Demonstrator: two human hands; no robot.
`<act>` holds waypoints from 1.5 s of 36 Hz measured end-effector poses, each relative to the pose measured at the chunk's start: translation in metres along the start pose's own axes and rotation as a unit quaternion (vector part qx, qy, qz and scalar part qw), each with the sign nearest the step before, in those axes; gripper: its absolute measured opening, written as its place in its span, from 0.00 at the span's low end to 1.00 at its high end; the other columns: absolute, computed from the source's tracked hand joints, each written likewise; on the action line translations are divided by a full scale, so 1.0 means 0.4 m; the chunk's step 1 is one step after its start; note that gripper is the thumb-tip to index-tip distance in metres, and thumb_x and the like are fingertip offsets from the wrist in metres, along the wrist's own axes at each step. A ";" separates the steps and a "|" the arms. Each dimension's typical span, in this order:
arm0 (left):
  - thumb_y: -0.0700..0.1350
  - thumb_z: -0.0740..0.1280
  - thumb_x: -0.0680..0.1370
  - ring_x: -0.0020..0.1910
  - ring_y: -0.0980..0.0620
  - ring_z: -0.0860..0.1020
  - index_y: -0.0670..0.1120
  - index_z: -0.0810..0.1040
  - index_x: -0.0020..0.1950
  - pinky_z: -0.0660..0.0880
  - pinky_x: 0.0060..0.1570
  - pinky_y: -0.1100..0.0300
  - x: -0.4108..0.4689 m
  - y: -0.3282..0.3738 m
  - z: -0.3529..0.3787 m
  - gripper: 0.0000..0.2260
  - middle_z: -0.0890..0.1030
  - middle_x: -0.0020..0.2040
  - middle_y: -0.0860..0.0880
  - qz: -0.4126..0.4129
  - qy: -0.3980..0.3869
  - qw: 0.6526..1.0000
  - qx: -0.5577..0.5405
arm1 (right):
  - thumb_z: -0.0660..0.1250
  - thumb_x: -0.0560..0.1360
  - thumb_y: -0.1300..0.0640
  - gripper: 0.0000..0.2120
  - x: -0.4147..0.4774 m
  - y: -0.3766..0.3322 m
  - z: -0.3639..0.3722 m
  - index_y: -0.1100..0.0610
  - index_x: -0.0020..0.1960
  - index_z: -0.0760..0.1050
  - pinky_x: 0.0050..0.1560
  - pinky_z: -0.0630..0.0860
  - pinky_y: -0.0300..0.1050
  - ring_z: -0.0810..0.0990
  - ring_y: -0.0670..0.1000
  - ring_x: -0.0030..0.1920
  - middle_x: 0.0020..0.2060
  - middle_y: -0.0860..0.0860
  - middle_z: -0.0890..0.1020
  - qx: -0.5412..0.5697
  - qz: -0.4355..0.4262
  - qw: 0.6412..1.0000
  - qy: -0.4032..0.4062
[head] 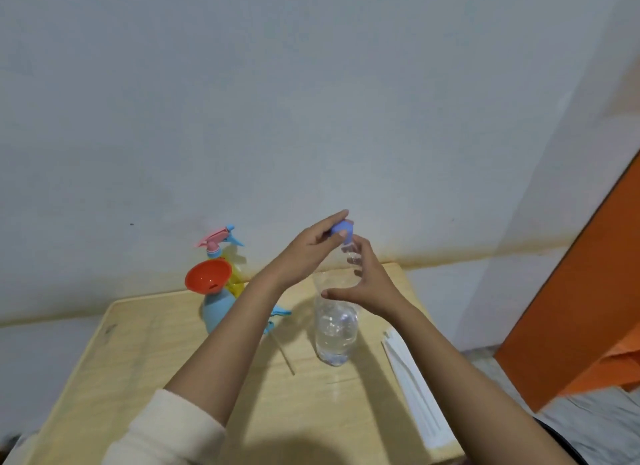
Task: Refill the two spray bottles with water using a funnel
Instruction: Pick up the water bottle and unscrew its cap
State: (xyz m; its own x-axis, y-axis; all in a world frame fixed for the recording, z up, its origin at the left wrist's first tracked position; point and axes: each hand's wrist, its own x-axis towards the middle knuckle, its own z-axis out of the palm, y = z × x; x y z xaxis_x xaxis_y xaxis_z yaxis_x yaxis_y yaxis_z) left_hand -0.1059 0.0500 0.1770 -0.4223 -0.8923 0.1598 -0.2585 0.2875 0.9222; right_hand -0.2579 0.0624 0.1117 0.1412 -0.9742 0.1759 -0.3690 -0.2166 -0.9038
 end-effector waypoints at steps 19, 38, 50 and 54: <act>0.50 0.71 0.74 0.46 0.56 0.77 0.48 0.73 0.54 0.73 0.51 0.61 0.020 -0.005 0.072 0.13 0.78 0.47 0.52 0.037 0.157 0.986 -0.052 | 0.80 0.56 0.54 0.44 0.005 0.026 0.053 0.45 0.64 0.59 0.55 0.69 0.36 0.71 0.46 0.60 0.61 0.46 0.68 0.068 -0.010 0.994 0.086; 0.49 0.67 0.77 0.43 0.54 0.76 0.46 0.65 0.52 0.71 0.44 0.66 0.020 -0.008 0.106 0.13 0.77 0.46 0.49 0.050 0.195 0.980 0.008 | 0.78 0.52 0.45 0.46 -0.002 0.028 0.033 0.42 0.64 0.59 0.57 0.72 0.42 0.72 0.47 0.60 0.63 0.46 0.68 0.056 -0.012 0.996 0.062; 0.45 0.61 0.81 0.53 0.56 0.75 0.45 0.70 0.62 0.69 0.50 0.71 0.016 -0.007 0.089 0.11 0.77 0.57 0.50 0.053 0.148 0.987 0.030 | 0.80 0.54 0.50 0.45 0.005 0.034 0.027 0.42 0.64 0.58 0.54 0.71 0.39 0.72 0.49 0.60 0.62 0.46 0.68 0.047 -0.009 0.997 0.067; 0.47 0.64 0.79 0.51 0.54 0.76 0.46 0.70 0.60 0.70 0.47 0.69 0.019 -0.005 0.108 0.11 0.77 0.53 0.51 0.042 0.190 0.980 0.042 | 0.78 0.52 0.45 0.46 -0.002 0.032 0.029 0.42 0.64 0.59 0.57 0.75 0.44 0.73 0.49 0.59 0.63 0.46 0.69 0.055 -0.011 0.996 0.075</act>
State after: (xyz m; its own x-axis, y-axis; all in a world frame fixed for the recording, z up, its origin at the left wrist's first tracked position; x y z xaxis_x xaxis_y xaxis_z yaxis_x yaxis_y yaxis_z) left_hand -0.1459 0.0577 0.1611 -0.0952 -0.9245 0.3691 -0.3140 0.3797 0.8702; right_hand -0.2522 0.0612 0.0956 0.0054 -0.9696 0.2446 -0.2628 -0.2374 -0.9352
